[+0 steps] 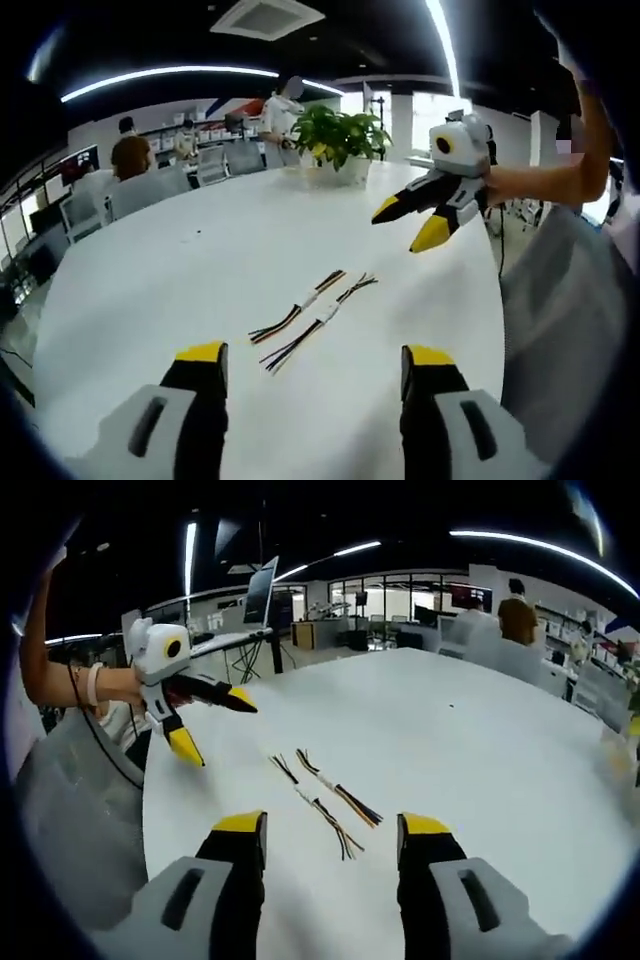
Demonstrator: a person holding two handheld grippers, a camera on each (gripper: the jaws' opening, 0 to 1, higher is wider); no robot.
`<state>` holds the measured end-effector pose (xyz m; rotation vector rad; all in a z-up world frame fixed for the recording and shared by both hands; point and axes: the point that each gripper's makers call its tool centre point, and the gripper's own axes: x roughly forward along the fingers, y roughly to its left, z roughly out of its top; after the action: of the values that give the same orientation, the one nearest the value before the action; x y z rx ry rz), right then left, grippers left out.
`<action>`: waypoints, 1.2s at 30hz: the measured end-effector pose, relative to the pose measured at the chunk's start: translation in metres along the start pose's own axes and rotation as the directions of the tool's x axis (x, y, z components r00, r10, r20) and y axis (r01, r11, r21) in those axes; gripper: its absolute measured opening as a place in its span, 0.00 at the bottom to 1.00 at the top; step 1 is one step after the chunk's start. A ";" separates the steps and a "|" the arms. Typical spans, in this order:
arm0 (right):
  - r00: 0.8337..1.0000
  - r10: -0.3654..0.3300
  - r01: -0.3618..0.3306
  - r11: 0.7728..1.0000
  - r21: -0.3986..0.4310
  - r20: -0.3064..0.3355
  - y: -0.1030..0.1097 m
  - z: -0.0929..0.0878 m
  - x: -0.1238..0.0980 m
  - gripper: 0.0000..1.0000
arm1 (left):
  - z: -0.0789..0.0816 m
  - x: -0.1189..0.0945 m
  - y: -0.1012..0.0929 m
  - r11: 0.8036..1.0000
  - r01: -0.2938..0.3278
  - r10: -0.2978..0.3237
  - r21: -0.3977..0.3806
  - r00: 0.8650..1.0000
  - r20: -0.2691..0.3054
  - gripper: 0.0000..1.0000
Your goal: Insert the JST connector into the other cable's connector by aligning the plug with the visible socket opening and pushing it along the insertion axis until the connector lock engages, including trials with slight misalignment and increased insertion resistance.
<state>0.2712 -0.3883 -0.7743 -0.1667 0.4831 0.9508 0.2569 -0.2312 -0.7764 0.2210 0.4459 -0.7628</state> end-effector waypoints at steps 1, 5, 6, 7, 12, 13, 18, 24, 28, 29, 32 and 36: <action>1.000 -0.003 0.003 1.000 0.010 0.005 0.001 0.000 -0.001 0.55 | 0.004 -0.002 0.003 1.000 -0.014 0.014 -0.008 1.000 0.019 0.74; 0.999 -0.019 0.018 1.000 0.023 0.026 0.006 0.004 -0.005 0.59 | 0.013 -0.010 0.008 0.998 -0.053 0.054 -0.023 0.997 0.055 0.80; 0.999 -0.019 0.017 0.999 0.031 0.039 0.008 0.007 -0.007 0.59 | 0.015 -0.012 0.009 0.997 -0.070 0.071 -0.018 0.995 0.068 0.79; 0.999 -0.018 0.016 0.999 0.041 0.046 0.009 0.008 -0.008 0.59 | 0.016 -0.014 0.009 0.997 -0.079 0.080 -0.019 0.994 0.076 0.79; 0.996 -0.041 0.035 0.997 0.071 0.078 0.015 0.017 -0.014 0.75 | 0.018 -0.021 0.009 0.992 -0.105 0.111 -0.077 0.991 0.080 0.89; 0.995 -0.049 0.041 0.996 0.081 0.091 0.017 0.020 -0.016 0.79 | 0.021 -0.024 0.009 0.990 -0.111 0.119 -0.082 0.989 0.092 0.92; 0.991 -0.076 0.065 0.993 0.099 0.110 0.021 0.026 -0.022 1.00 | 0.027 -0.036 0.006 0.985 -0.121 0.135 -0.122 0.984 0.119 0.99; 0.994 -0.088 0.080 0.990 0.119 0.069 0.031 0.020 -0.029 1.00 | 0.034 -0.053 0.001 0.975 -0.116 0.146 -0.189 0.978 0.151 0.99; 0.994 -0.098 0.091 0.988 0.123 0.054 0.037 0.017 -0.033 1.00 | 0.031 -0.061 -0.007 0.972 -0.114 0.144 -0.203 0.980 0.138 0.99; 0.994 -0.100 0.093 0.988 0.126 0.048 0.038 0.016 -0.035 1.00 | 0.029 -0.062 -0.008 0.972 -0.115 0.144 -0.205 0.981 0.133 0.99; 0.994 -0.103 0.098 0.987 0.128 0.035 0.042 0.012 -0.038 1.00 | 0.025 -0.067 -0.012 0.969 -0.124 0.151 -0.215 0.982 0.117 0.99; 0.993 -0.117 0.114 0.985 0.127 0.019 0.046 0.007 -0.046 1.00 | 0.025 -0.076 -0.015 0.964 -0.131 0.165 -0.233 0.977 0.134 0.99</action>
<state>0.2142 -0.3936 -0.7430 -0.0672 0.5024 0.8055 0.2053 -0.2038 -0.7189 -0.0148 0.3620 -0.5719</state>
